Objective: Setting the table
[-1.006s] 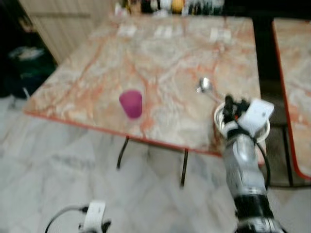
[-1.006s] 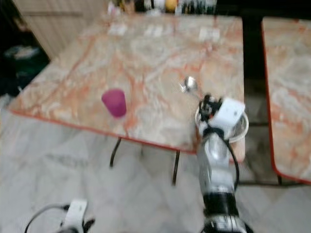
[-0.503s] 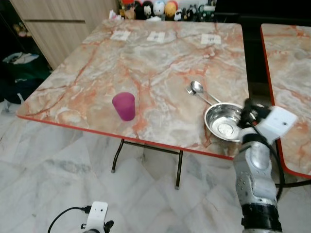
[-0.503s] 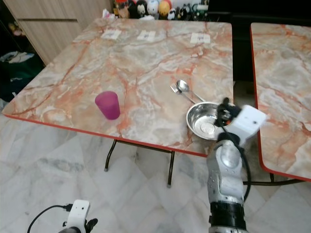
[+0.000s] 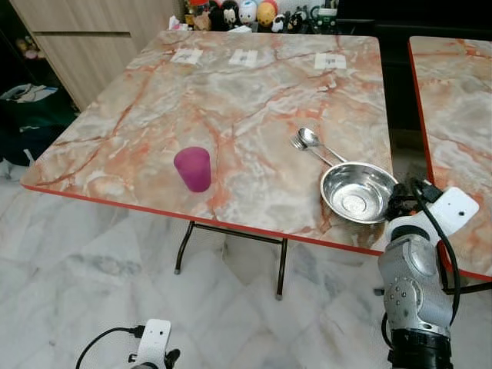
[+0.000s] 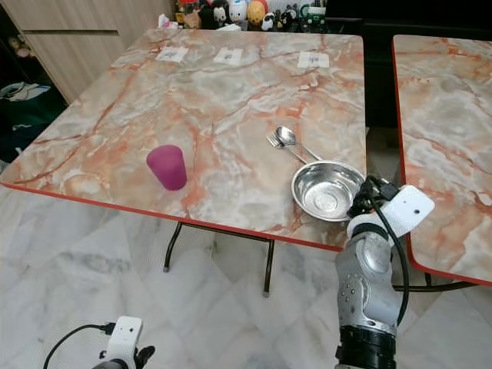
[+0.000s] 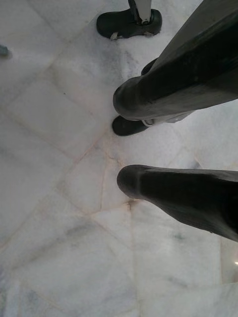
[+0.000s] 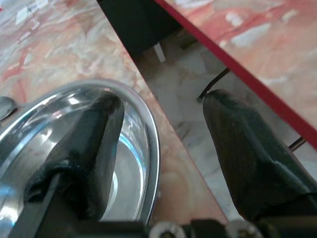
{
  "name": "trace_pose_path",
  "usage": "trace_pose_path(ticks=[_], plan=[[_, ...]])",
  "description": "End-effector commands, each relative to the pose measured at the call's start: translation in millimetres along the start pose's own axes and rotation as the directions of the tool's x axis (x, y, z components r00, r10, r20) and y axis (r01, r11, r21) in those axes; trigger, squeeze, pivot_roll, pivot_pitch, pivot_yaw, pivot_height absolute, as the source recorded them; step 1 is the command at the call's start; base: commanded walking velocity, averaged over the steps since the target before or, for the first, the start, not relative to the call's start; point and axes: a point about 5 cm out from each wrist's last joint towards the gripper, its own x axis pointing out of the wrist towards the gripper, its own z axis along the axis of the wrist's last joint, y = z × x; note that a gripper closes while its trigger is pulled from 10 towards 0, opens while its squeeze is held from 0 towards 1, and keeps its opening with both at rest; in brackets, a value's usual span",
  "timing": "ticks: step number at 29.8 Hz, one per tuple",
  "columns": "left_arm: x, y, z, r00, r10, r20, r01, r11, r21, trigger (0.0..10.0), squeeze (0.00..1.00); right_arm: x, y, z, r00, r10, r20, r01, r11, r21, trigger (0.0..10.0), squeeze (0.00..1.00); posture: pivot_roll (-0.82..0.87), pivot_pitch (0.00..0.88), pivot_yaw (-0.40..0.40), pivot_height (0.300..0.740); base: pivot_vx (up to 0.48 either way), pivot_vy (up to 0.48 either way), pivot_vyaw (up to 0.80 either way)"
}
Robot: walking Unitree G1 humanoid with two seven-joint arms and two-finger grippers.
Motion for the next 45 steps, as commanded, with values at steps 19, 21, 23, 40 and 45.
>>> trace_pose_path(ticks=[19, 21, 23, 40, 45], plan=[[-2.1, 2.1, -10.1, 0.999, 0.004, -0.043, -0.003, 1.000, 0.015, 10.0, 0.00, 0.0, 5.0, -18.8, 0.987, 0.047, -0.154, -0.045, 0.999, 0.020, 0.0, 0.00, -0.11, 0.141, 0.052, 0.740, 0.000, 0.000, 0.00], [-2.0, 1.8, -10.0, 0.999, 0.004, -0.043, -0.003, 1.000, 0.016, 10.0, 0.00, 0.2, 5.0, -19.0, 0.987, 0.048, -0.156, -0.046, 0.999, 0.019, 0.0, 0.00, -0.11, 0.141, 0.052, 0.740, 0.000, 0.000, 0.00], [-2.0, 1.4, -10.1, 0.999, 0.003, -0.044, -0.002, 1.000, 0.018, 10.0, 0.00, 0.4, 5.0, -19.1, 0.986, 0.049, -0.158, -0.047, 0.999, 0.021, 0.0, 0.00, -0.11, 0.140, 0.052, 0.740, 0.000, 0.000, 0.00], [-2.0, 1.7, -10.2, 0.999, 0.003, -0.046, -0.002, 1.000, 0.028, 10.0, 0.00, -0.4, 6.9, -20.1, 0.988, 0.046, -0.149, -0.044, 0.999, 0.017, 0.0, 0.00, -0.11, 0.140, 0.052, 0.740, 0.000, 0.000, 0.00], [-2.1, 2.0, -10.5, 0.999, 0.004, -0.046, -0.003, 1.000, 0.029, 10.0, 0.00, -2.3, 11.0, -14.1, 0.994, 0.081, -0.073, -0.078, 0.996, 0.043, 0.0, 0.00, -0.11, 0.138, 0.052, 0.740, 0.000, 0.000, 0.00]])
